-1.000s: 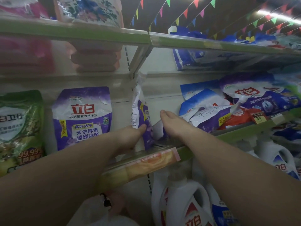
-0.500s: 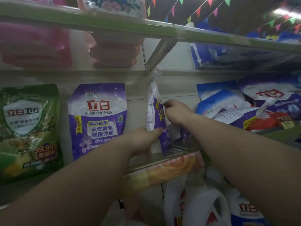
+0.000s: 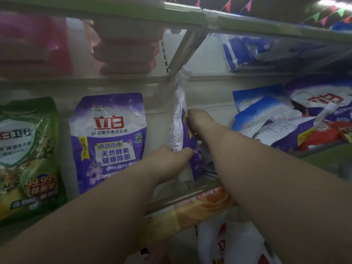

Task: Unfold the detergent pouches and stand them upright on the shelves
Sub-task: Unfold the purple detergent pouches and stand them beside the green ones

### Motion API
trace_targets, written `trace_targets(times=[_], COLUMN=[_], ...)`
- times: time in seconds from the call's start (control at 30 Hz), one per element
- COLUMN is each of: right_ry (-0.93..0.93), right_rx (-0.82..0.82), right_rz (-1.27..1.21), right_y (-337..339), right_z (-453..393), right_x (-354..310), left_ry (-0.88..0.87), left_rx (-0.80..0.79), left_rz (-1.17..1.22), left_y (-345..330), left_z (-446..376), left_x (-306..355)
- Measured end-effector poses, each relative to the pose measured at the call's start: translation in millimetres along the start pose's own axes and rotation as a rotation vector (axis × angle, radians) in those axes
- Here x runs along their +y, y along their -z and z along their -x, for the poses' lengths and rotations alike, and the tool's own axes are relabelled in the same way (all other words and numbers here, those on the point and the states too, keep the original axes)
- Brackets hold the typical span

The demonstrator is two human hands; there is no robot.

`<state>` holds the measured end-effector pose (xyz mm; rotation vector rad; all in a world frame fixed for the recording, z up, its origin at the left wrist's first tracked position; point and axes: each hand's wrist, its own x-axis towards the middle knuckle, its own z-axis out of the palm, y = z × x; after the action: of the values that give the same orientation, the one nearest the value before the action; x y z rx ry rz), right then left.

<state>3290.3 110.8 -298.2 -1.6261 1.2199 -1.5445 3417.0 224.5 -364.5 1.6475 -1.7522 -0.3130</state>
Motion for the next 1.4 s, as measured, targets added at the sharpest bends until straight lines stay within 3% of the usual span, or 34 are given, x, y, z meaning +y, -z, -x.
trace_targets(times=[0.23, 0.47, 0.63, 0.77, 0.93, 1.1, 1.4], right_ry=[-0.030, -0.118, -0.143, -0.175, -0.159, -0.144, -0.132], right_rx=[-0.101, -0.176, -0.251, -0.336, -0.273, -0.251, -0.240], right_rz=[-0.094, -0.188, -0.144, -0.183, -0.258, -0.176, -0.151], right_y=[-1, 0, 2, 5, -1, -1, -3], right_z=[13, 3, -2, -3, -5, -3, 12], right_x=[15, 20, 26, 33, 28, 30, 28], left_ry=[0.026, 0.170, 0.022, -0.067, -0.007, 0.081, 0.086], left_rx=[-0.004, -0.078, 0.003, 0.014, 0.019, 0.114, 0.157], left_rz=[0.012, 0.298, 0.342, 0.213, 0.373, 0.551, 0.478], left_y=[-2, -3, -7, -2, 5, 21, 26], left_z=[6, 1, -18, -16, -14, -26, -26], left_x=[9, 28, 12, 8, 10, -2, -6])
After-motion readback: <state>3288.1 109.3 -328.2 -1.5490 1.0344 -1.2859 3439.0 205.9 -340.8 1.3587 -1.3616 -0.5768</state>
